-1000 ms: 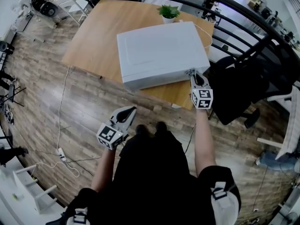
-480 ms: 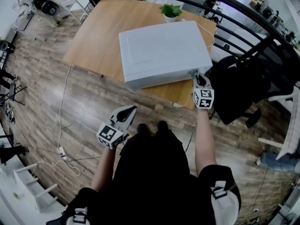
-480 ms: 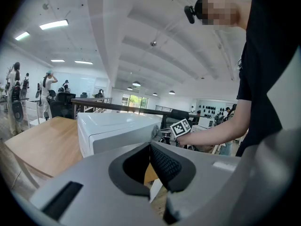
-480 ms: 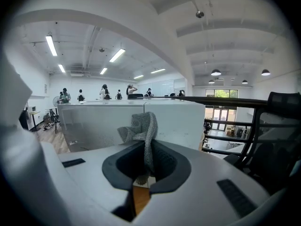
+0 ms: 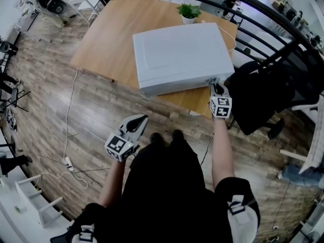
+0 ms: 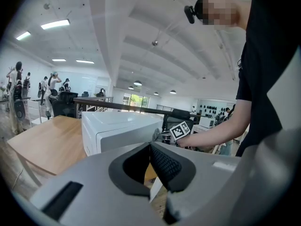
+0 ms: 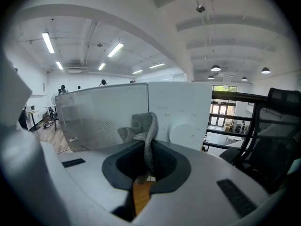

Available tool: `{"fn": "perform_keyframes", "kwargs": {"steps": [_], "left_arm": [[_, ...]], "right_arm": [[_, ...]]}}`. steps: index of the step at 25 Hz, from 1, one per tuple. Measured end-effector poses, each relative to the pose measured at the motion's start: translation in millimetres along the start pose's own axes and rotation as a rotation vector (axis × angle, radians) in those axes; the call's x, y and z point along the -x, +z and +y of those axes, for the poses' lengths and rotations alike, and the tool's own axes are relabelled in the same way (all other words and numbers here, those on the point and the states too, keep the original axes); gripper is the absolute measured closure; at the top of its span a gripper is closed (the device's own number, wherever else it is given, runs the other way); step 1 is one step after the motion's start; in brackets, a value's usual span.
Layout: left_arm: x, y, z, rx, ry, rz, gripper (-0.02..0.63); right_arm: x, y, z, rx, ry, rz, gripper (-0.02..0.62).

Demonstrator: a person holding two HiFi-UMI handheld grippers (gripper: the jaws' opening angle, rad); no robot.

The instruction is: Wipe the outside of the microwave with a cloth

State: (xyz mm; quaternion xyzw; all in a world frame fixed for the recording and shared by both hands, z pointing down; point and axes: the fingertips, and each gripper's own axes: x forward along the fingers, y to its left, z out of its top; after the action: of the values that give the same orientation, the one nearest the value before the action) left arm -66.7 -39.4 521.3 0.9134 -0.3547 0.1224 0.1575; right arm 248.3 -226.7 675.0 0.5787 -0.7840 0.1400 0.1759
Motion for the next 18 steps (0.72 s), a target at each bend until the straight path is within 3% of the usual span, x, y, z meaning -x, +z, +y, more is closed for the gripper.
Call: {"fn": "perform_keyframes", "kwargs": {"steps": [18], "left_arm": [[27.6,-6.9,16.1,0.007,-0.041,0.013,0.603]], "right_arm": [[-13.2,-6.8,52.2,0.029,0.011,0.029,0.575]]}}
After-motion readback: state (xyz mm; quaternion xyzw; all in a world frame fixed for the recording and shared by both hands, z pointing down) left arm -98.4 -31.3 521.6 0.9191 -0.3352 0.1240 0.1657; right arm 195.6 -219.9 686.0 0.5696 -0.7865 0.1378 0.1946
